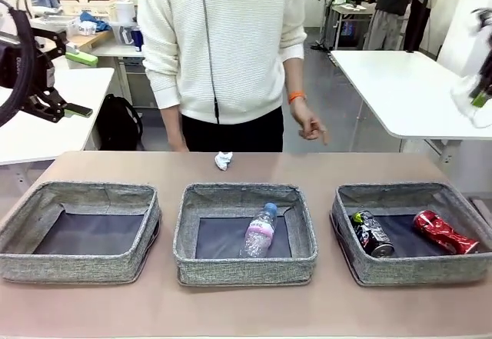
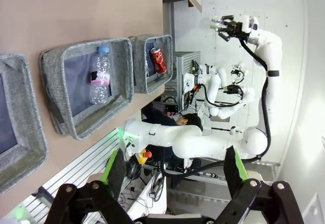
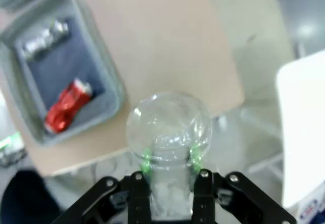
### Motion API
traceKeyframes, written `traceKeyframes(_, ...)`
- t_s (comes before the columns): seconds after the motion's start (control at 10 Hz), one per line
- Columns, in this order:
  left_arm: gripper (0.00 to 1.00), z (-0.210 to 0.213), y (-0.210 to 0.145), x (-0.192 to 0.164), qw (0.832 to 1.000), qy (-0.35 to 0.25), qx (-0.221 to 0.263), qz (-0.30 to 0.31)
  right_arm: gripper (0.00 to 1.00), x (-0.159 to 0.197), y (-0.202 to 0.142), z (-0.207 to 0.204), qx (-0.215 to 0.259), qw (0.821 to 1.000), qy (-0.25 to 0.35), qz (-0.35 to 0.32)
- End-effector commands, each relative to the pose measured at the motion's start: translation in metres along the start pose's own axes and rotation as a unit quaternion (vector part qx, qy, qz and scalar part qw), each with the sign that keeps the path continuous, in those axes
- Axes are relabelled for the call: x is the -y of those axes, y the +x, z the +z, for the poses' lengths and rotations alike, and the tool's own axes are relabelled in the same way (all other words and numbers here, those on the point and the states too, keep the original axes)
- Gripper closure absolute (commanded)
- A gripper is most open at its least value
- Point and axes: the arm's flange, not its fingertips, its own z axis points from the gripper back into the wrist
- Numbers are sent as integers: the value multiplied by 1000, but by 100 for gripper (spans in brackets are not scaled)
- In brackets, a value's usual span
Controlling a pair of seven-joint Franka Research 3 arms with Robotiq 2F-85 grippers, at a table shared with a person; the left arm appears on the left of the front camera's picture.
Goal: Sort the waste into the appropriate baskets.
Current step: Pick up the waste item pointed out by the person.
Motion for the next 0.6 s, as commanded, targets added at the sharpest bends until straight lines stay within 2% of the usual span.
traceKeyframes(0.0, 0, 1, -1, 2, 1000, -1, -1, -1, 69, -6, 17, -37, -51, 995, 40, 79)
traceKeyframes(0.1, 0, 1, -1, 2, 1000, -1, -1, -1, 69, 0, 0, 0, 0, 1000, 0, 0)
traceKeyframes(0.4, 0, 1, -1, 2, 1000, -1, -1, -1, 69, 0, 0, 0, 0, 1000, 0, 0)
traceKeyframes(0.5, 0, 1, -1, 2, 1000, -1, -1, -1, 69, -2, 3, -8, -23, 1000, 9, 10)
